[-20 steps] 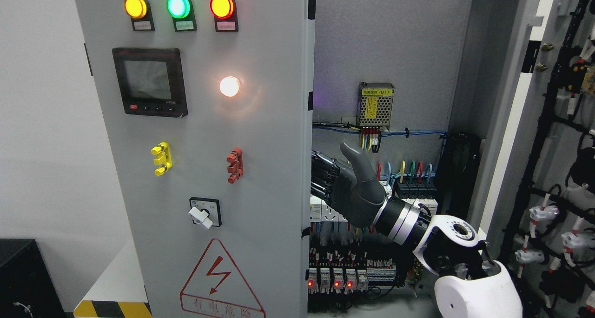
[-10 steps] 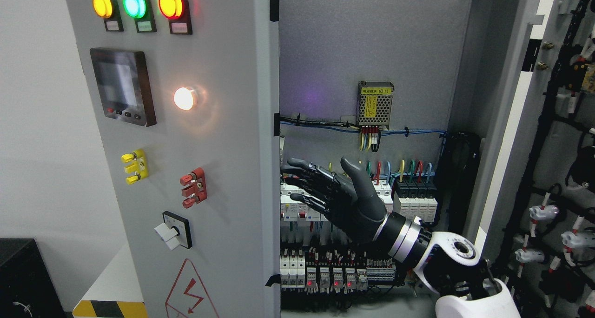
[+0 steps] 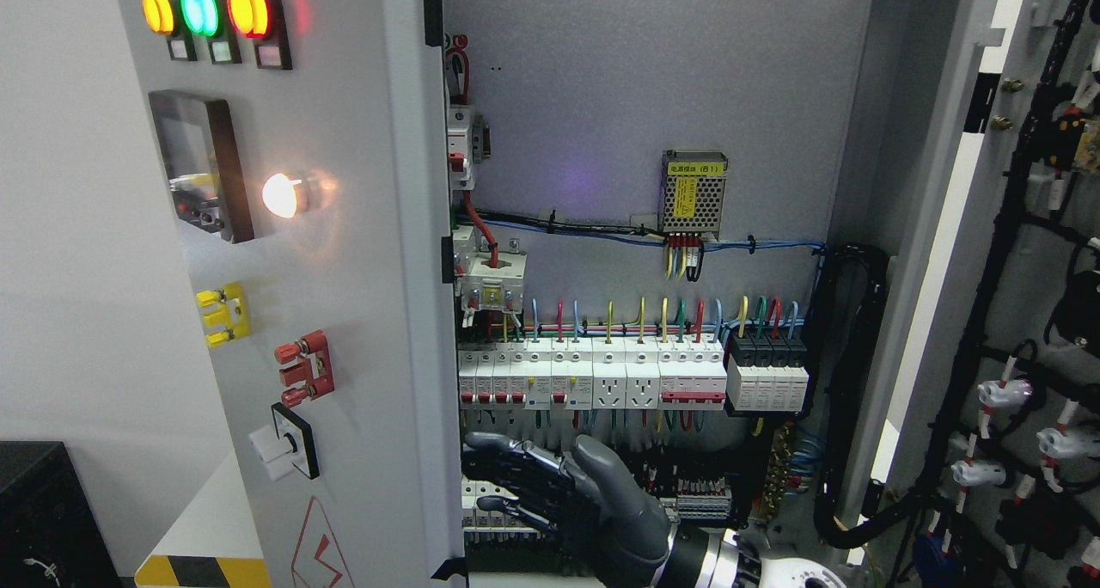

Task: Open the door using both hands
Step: 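Pull the indicator-light door open with the right hand, swinging it outward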

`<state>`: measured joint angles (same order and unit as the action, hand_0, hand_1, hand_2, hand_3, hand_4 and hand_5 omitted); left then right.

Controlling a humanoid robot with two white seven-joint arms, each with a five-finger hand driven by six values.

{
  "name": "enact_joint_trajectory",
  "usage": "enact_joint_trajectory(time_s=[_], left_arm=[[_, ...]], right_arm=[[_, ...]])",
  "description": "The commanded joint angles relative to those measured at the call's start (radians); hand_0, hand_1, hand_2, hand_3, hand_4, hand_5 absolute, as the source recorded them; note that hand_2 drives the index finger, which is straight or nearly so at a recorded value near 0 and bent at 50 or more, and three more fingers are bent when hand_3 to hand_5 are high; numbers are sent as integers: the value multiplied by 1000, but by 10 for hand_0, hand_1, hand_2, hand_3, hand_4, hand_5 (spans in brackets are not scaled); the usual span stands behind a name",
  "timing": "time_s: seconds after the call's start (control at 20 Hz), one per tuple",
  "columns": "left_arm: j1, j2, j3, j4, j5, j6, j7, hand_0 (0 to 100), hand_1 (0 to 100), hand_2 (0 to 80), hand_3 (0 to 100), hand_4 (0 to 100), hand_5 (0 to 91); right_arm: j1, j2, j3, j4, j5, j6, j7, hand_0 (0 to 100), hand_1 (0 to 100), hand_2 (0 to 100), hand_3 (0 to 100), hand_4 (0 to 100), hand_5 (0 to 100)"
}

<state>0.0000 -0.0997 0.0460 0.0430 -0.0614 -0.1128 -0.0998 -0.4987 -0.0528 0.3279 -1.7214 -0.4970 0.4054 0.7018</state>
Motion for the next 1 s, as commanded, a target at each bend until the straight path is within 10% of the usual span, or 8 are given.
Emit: enact_joint_trajectory(time_s=[0.0, 0.95], left_arm=[[29, 0, 0, 0, 0, 1, 0, 0, 0, 0, 0, 0, 0], [29, 0, 0, 0, 0, -1, 0, 0, 0, 0, 0, 0, 0]], right_arm=[[55, 16, 135, -150, 1, 0, -2, 0, 0, 0, 0, 0, 0], [60, 109, 293, -147, 64, 4, -13, 0, 0, 0, 0, 0, 0]])
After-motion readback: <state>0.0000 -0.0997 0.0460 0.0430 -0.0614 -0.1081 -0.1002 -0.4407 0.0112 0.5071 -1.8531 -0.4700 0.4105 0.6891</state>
